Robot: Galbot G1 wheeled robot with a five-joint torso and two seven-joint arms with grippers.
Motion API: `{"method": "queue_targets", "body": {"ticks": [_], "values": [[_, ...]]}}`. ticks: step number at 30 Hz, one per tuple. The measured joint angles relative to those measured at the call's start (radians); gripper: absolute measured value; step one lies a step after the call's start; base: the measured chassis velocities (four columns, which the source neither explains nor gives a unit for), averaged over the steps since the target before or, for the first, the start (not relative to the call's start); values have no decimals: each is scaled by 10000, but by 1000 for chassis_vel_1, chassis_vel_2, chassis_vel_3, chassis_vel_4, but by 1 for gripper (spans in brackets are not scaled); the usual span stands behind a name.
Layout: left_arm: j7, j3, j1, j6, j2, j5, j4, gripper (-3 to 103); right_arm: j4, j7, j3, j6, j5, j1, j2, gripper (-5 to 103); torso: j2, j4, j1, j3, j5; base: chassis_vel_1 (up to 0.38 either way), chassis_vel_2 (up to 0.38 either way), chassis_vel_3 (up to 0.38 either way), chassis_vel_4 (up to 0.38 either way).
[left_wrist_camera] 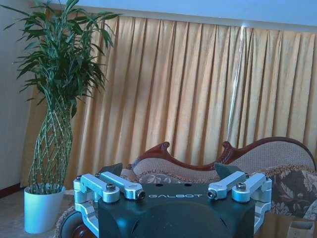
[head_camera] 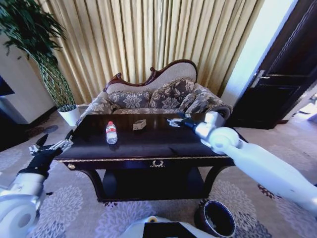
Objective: Move to the front of the table and place the trash on the table into the trash bin.
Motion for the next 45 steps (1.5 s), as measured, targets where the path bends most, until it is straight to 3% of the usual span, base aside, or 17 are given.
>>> {"method": "queue_targets", "body": {"ticks": [6,7,15,23,35,45], "values": [[-28,87,-51,9,-41,61,-33,100,-1097,-604,-1200,5,122,1195,773,100,0,-2,0,-1,-1,0,0,0,0],[-72,56,-19,23,-79,100,-118,100,-1976,-728,-1872,7,385,2046,1819,100,0,3,0,-1,-2,0,0,0,0],[-166,-84,18,43,-71,99,-152,100,-2919,-1020,-2492,11,236,2746,2982,100,0,1,0,-1,0,0,0,0,0],[-167,-71,40,44,-175,135,-160,100,-3628,-1709,-2983,9,26,2984,3457,100,0,0,0,-1,0,0,0,0,0],[-172,-99,67,36,-316,142,-200,100,-5707,-2996,-3512,192,-1041,3473,4471,100,0,2,0,-1,1,0,0,0,0],[-173,-291,110,-6,-380,66,-190,100,-6120,-3916,-3589,74,-1316,3801,4435,100,1,0,-1,-2,1,0,0,0,0]]}}
